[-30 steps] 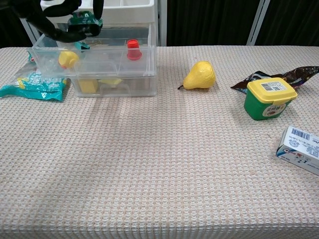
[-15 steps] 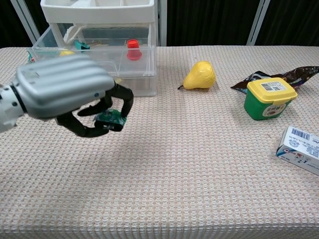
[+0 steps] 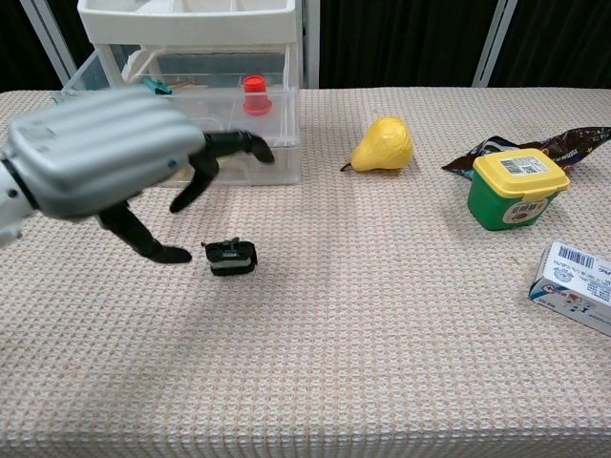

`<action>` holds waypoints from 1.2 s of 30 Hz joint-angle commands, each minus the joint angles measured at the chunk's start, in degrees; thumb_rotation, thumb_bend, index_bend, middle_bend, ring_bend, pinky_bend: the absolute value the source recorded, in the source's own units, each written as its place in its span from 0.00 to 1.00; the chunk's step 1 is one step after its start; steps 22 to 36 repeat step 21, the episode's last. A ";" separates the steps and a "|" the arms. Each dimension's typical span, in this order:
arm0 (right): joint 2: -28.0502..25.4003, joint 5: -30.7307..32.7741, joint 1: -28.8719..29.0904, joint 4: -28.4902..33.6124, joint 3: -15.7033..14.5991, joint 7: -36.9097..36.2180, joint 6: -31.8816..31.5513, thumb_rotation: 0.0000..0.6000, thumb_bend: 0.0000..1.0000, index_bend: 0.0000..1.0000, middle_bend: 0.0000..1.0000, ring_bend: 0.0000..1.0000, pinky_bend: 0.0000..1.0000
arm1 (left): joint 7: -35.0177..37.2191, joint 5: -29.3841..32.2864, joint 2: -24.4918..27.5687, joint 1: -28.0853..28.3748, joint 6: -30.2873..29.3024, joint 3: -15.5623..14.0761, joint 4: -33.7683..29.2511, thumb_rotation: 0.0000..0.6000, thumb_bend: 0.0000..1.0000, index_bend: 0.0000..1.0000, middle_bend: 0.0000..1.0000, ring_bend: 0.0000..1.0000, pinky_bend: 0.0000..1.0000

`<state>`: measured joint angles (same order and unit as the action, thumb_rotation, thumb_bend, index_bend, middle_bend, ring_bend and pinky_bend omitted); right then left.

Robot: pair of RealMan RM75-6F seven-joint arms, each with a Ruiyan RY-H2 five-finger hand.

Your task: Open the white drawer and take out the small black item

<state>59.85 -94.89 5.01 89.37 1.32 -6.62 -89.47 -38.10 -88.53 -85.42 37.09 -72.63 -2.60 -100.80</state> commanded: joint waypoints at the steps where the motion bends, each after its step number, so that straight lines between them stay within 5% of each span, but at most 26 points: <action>1: 0.01 -0.05 0.05 -0.18 -0.01 -0.20 0.05 1.00 0.33 0.00 0.00 0.00 0.00 | 7.50 -6.25 7.92 -7.34 -13.59 0.14 -4.91 1.00 0.03 0.18 0.61 0.74 0.97; 4: 0.10 -0.32 0.28 -0.43 -0.04 -0.49 0.23 1.00 0.33 0.00 0.00 0.00 0.00 | 13.82 -4.20 13.66 -11.49 -18.49 0.07 -6.23 0.97 0.02 0.22 0.52 0.60 0.81; 8: 0.12 -0.87 0.91 -0.83 -0.23 -0.70 1.11 1.00 0.33 0.00 0.00 0.00 0.00 | 20.16 4.09 20.06 -15.86 -19.55 0.60 -4.39 0.82 0.02 0.22 0.30 0.30 0.36; 11: -0.02 -1.32 1.54 -1.01 -0.39 -0.60 1.98 1.00 0.33 0.00 0.00 0.00 0.00 | 26.11 9.23 22.52 -19.15 -19.29 0.68 -0.28 0.79 0.02 0.22 0.26 0.24 0.25; 15: 0.11 -1.76 2.25 -1.32 -0.68 -0.80 3.07 1.00 0.33 0.00 0.00 0.00 0.00 | 34.64 12.13 23.84 -23.98 -18.45 -0.96 4.42 0.78 0.02 0.22 0.25 0.24 0.23; 21: 0.99 -2.54 2.30 -1.70 -1.19 -1.71 2.73 1.00 0.33 0.00 0.00 0.00 0.00 | 35.35 8.13 21.85 -30.27 -23.60 -3.45 6.22 0.78 0.02 0.22 0.25 0.24 0.23; 36: 0.99 -2.54 2.30 -1.70 -1.19 -1.71 2.73 1.00 0.33 0.00 0.00 0.00 0.00 | 35.35 8.13 21.85 -30.27 -23.60 -3.45 6.22 0.78 0.02 0.22 0.25 0.24 0.23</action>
